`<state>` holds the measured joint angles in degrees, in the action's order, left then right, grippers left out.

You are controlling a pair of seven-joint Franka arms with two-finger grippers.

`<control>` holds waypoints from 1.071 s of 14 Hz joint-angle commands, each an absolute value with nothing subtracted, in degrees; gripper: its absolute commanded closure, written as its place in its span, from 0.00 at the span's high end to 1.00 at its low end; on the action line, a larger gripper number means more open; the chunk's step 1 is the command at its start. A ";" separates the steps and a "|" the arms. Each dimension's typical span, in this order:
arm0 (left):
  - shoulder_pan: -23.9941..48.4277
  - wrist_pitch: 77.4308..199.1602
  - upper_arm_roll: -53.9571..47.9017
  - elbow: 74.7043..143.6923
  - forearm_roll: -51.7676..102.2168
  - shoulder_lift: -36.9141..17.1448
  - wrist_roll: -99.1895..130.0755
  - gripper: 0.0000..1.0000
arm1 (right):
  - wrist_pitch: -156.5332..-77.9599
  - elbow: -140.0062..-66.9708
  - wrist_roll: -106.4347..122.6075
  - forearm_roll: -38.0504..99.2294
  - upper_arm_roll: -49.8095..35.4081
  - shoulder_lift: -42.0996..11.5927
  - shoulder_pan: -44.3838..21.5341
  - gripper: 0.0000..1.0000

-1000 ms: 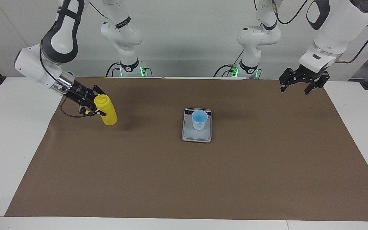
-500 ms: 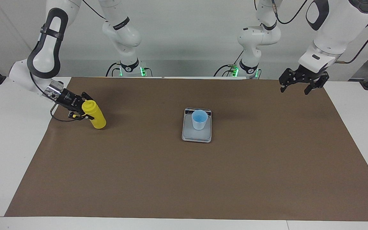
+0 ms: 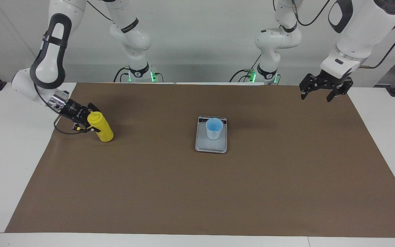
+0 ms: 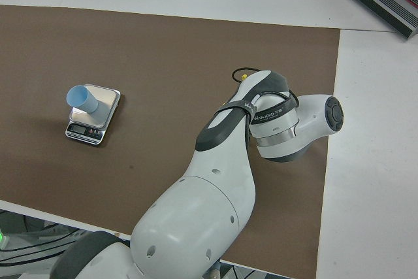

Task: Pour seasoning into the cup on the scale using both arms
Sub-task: 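Lower the yellow bottle onto the table and open the right gripper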

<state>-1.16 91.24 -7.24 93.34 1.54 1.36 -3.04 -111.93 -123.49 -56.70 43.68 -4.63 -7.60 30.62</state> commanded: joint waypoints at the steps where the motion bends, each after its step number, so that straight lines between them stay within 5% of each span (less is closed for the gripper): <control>1: -1.14 93.42 -7.29 96.33 1.93 3.69 -3.08 1.00 | -113.55 -123.75 -60.98 44.56 -5.10 -6.68 30.50 0.44; 3: -1.14 93.60 -7.38 96.42 1.93 3.69 -2.81 1.00 | -113.64 -123.05 -60.74 40.64 -5.10 -5.20 30.15 1.00; 15: 2.53 94.74 -9.14 95.27 2.55 3.08 6.40 1.00 | -113.73 -115.58 -48.45 11.71 -5.71 2.81 21.10 1.00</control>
<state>0.01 92.91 -9.28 93.54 1.96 1.62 2.78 -113.34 -115.97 -53.04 15.05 -5.36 1.90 21.82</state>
